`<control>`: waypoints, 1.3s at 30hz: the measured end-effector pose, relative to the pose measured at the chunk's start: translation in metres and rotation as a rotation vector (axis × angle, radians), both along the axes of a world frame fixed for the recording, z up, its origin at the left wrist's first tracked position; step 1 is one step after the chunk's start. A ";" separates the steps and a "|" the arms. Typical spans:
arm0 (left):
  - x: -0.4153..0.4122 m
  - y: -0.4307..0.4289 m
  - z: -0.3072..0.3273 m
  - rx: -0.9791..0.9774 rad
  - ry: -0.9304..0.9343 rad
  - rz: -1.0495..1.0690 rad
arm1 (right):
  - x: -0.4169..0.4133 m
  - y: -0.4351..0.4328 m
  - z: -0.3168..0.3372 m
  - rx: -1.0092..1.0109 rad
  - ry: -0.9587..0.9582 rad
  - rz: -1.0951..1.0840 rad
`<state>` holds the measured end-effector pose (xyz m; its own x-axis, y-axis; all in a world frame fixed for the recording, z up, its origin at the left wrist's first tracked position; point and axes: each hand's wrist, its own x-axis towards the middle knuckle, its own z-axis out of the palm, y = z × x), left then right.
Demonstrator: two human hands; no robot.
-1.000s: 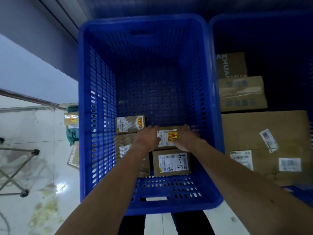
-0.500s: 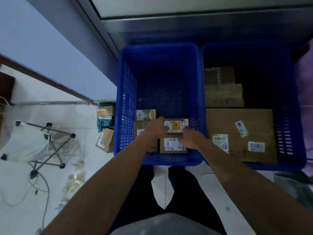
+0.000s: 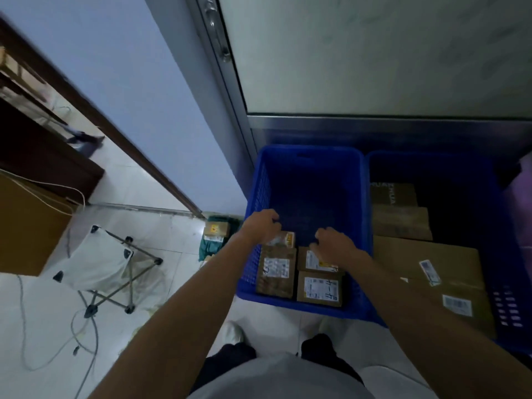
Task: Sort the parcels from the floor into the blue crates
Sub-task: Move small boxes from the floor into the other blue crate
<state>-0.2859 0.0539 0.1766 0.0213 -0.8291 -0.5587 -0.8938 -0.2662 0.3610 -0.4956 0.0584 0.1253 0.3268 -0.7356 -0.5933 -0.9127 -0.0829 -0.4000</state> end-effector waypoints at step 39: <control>0.349 0.062 -0.118 0.239 -0.025 0.152 | 0.347 0.049 -0.096 0.269 0.040 -0.043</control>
